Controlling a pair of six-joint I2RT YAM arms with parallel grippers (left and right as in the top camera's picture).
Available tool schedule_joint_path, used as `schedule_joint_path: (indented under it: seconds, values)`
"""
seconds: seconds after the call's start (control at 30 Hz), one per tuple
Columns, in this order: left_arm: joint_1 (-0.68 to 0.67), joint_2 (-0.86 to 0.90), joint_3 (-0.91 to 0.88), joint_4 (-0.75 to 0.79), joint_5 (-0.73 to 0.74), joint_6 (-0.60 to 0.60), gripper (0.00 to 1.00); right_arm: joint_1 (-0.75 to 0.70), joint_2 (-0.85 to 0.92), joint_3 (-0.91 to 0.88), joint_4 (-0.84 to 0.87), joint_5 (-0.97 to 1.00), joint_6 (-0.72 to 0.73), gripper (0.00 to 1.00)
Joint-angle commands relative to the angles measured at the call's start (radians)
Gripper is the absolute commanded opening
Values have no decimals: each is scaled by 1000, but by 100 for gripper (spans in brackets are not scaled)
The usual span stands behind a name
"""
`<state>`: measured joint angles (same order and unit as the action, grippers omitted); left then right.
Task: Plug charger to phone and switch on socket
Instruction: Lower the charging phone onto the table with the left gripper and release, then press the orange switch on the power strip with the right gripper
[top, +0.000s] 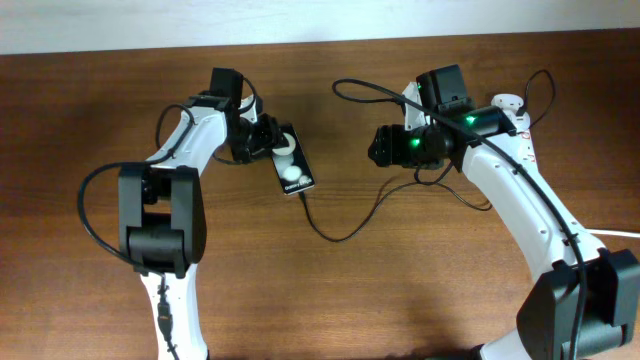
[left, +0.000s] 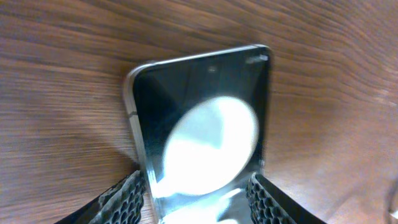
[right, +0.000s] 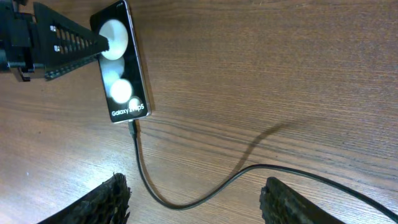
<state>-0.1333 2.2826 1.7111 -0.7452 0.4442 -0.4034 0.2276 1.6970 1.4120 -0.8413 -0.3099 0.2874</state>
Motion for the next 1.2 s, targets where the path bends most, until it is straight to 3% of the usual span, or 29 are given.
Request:
schedule_joint_path:
  seconds: [0.0,0.17,0.2,0.23,0.33,0.5,0.53,0.63,0.83,1.17]
  values:
    - [9,66,-42,-45,-297,17,58,-6,-19,18,-9,35,-3,71]
    - [11,37,51,-120,-407,17,59,-8,-19,19,-16,34,-3,68]
    - [12,13,97,-156,-441,27,59,-13,-19,19,-17,34,-3,59]
    - [11,-27,158,-192,-444,66,59,-21,-19,20,-23,33,-3,38]
    - [11,-169,312,-264,-441,69,69,-75,-29,44,-74,30,-3,5]
    - [11,-349,332,-266,-441,69,89,-245,-136,49,-102,31,-3,4]
    - [11,-367,332,-267,-441,68,99,-307,-155,49,-106,30,-3,4]
    - [11,-368,332,-267,-441,68,99,-541,-158,49,-103,-97,-48,4]
    - [11,-368,332,-267,-441,69,99,-818,-55,49,25,-154,-44,4]
    - [11,-368,332,-267,-441,68,99,-836,261,49,310,-154,-25,4]
